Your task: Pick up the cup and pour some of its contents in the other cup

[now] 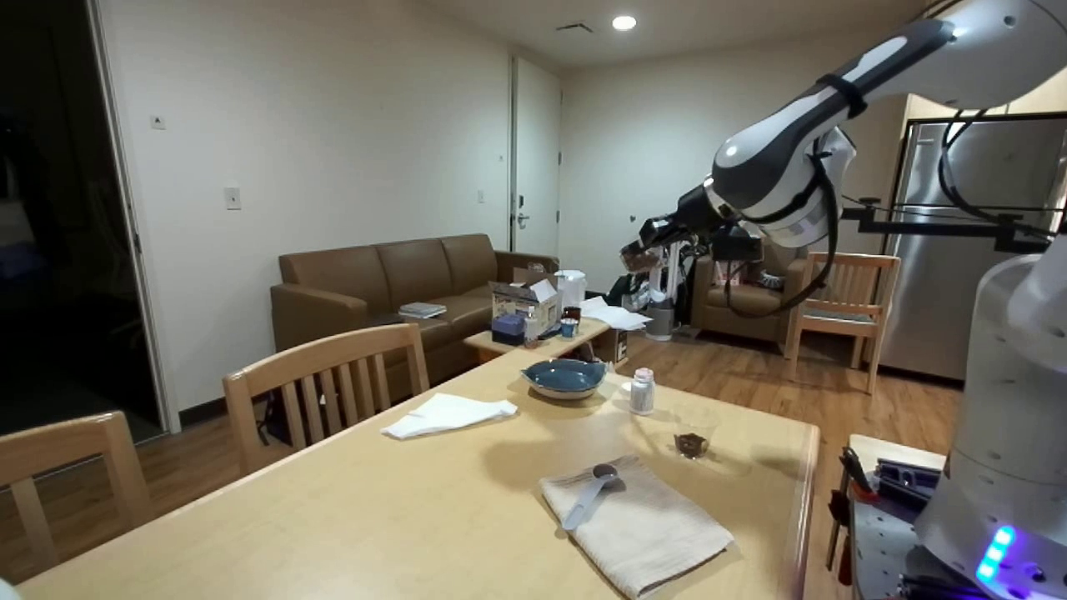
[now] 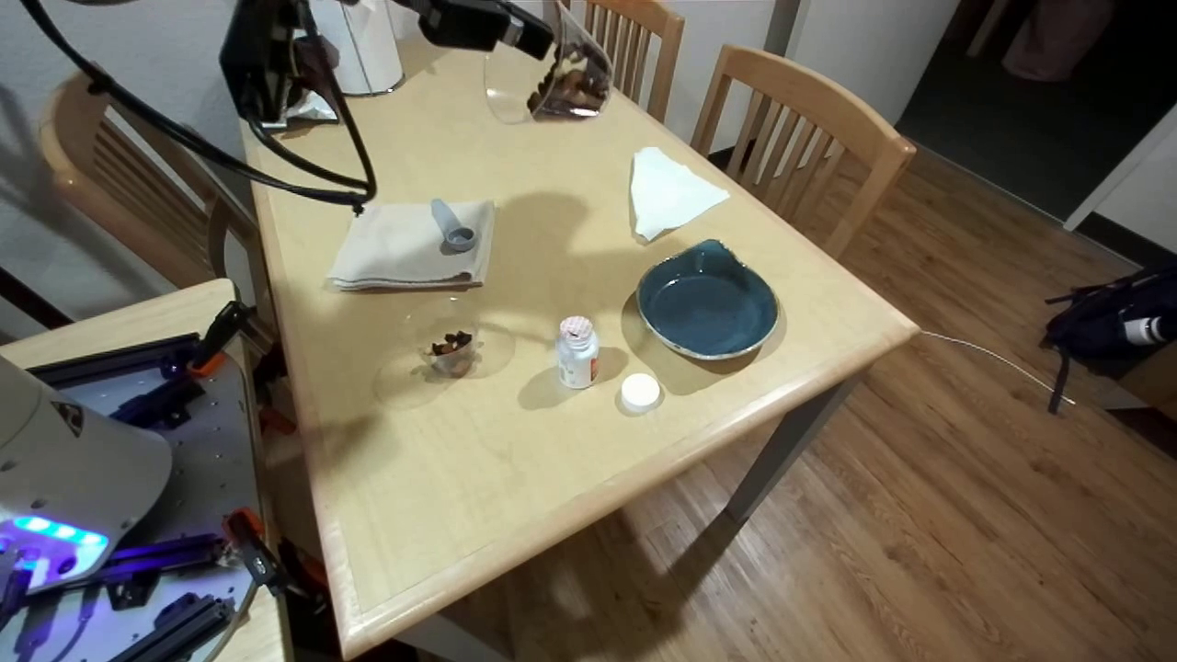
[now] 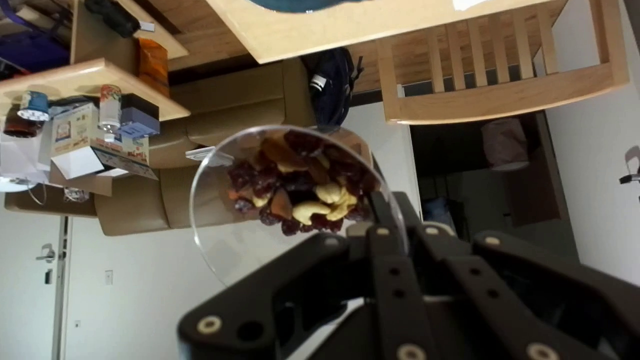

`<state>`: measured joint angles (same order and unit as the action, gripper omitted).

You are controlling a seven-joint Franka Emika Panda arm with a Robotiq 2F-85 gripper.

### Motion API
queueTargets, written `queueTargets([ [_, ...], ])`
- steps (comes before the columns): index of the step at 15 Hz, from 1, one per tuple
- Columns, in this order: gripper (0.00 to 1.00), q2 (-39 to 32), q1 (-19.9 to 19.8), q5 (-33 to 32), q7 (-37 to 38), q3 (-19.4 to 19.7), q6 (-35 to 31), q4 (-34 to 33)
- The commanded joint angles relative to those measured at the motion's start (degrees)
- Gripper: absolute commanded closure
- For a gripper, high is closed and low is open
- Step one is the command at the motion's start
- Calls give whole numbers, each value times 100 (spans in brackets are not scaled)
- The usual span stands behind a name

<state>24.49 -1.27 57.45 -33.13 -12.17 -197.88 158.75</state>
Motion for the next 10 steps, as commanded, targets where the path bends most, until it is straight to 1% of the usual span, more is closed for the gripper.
queueTargets([
  [1, 95, 355, -33, -339, 116, -47, 0, 102],
  [2, 95, 383, -12, -339, 113, -24, 1, 71],
  [3, 95, 212, 2, -179, 7, -19, 2, 1],
  [8, 95, 356, 2, -236, 1, -15, 6, 16],
  [10, 95, 460, -139, -325, -22, -116, 6, 38],
])
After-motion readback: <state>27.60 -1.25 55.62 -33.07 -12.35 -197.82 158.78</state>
